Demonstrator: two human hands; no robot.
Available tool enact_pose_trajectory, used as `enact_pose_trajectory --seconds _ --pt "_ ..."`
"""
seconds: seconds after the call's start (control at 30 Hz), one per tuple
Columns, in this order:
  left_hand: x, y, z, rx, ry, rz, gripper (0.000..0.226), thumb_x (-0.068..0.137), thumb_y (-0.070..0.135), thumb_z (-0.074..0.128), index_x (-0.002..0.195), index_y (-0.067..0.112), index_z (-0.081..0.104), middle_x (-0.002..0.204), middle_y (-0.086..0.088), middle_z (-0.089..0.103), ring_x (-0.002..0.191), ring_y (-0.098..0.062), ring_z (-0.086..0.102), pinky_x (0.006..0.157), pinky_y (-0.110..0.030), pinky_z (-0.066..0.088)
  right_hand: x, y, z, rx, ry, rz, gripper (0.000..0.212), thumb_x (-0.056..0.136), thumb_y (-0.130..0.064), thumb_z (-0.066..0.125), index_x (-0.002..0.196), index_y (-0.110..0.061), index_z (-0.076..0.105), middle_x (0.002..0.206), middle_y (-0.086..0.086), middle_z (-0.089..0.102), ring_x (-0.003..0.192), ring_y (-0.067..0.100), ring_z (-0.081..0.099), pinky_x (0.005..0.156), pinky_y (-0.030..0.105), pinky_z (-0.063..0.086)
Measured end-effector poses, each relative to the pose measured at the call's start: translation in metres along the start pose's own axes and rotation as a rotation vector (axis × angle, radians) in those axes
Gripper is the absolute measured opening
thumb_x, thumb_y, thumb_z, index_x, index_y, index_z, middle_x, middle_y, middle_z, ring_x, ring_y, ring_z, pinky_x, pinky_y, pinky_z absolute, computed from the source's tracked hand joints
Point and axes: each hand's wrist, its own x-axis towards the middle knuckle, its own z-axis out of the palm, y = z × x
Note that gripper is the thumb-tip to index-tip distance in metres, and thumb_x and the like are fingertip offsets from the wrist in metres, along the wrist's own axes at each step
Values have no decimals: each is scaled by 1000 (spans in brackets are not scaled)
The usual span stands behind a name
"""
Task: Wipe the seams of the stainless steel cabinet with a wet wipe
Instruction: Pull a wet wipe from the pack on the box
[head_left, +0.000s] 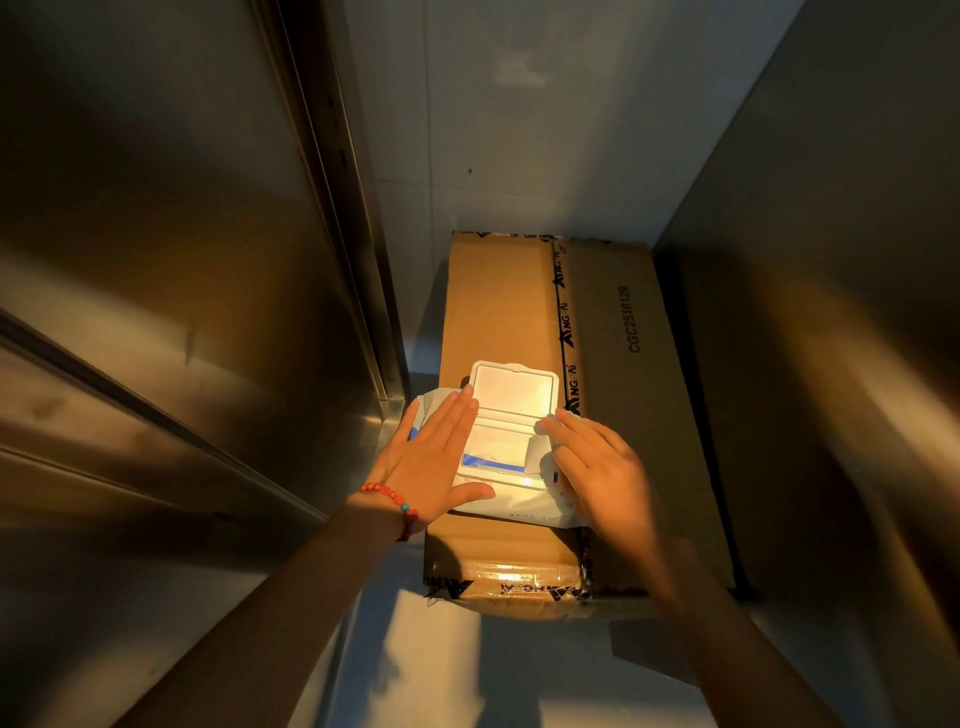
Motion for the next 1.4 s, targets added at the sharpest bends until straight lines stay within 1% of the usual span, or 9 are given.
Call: enact_pose_trajectory --seconds 0.1,0.23,0.5,0.7,0.97,1.07,1.17,1.27,1.4 --pt "-1 -1 1 6 11 8 96 84 69 32 143 16 -23 155 -1 -19 143 -15 -14 109 -37 -19 -4 5 -1 27 27 -56 40 49 -6 93 82 1 72 107 18 69 102 32 66 79 44 57" --pt "-1 0 1 1 23 10 97 84 69 32 144 15 -21 156 -1 -17 143 -15 -14 109 -36 -19 -6 8 -5 45 58 -132 49 48 -8 94 88 6 71 110 22 67 103 35 64 76 48 56" --pt "-1 -1 1 2 39 8 98 84 70 32 145 14 -21 145 5 -28 143 -15 -13 107 -35 -21 -4 20 -16 -20 64 -319 39 42 -8 95 72 1 73 99 20 70 92 30 69 78 42 56" --pt "0 -2 4 -4 54 17 97 84 71 30 143 16 -22 139 6 -31 142 -13 -14 107 -35 -21 -6 26 -13 -21 58 -347 37 49 -7 93 78 4 73 102 23 69 96 31 68 78 43 57" --pt "0 -1 4 -16 60 16 97 84 69 34 146 15 -18 148 4 -25 143 -15 -11 108 -36 -20 -11 32 -8 -28 85 -370 34 54 -15 91 77 3 74 104 22 68 99 30 67 84 41 53" --pt "0 -1 4 -17 55 14 97 85 69 34 146 14 -18 152 2 -22 143 -15 -11 109 -36 -20 -11 33 -7 -23 89 -383 36 51 -15 92 78 3 74 103 21 69 97 30 67 82 40 54" --pt "-1 -1 4 -7 58 11 98 84 70 32 145 14 -21 142 6 -31 143 -14 -12 109 -36 -21 -11 33 -5 -17 90 -382 37 51 -15 92 78 3 74 104 22 69 98 30 67 81 42 55" --pt "-1 -1 5 -18 52 6 98 84 70 33 145 15 -20 141 8 -30 143 -14 -12 109 -36 -19 -11 32 -5 -7 87 -394 41 50 -17 92 80 3 74 105 21 68 98 30 67 81 42 55" --pt "-1 -1 3 -35 49 0 97 85 69 35 146 15 -19 143 7 -29 143 -14 -11 108 -35 -20 -11 32 -6 6 94 -414 52 51 -19 92 92 2 67 106 20 68 99 29 67 80 41 56"
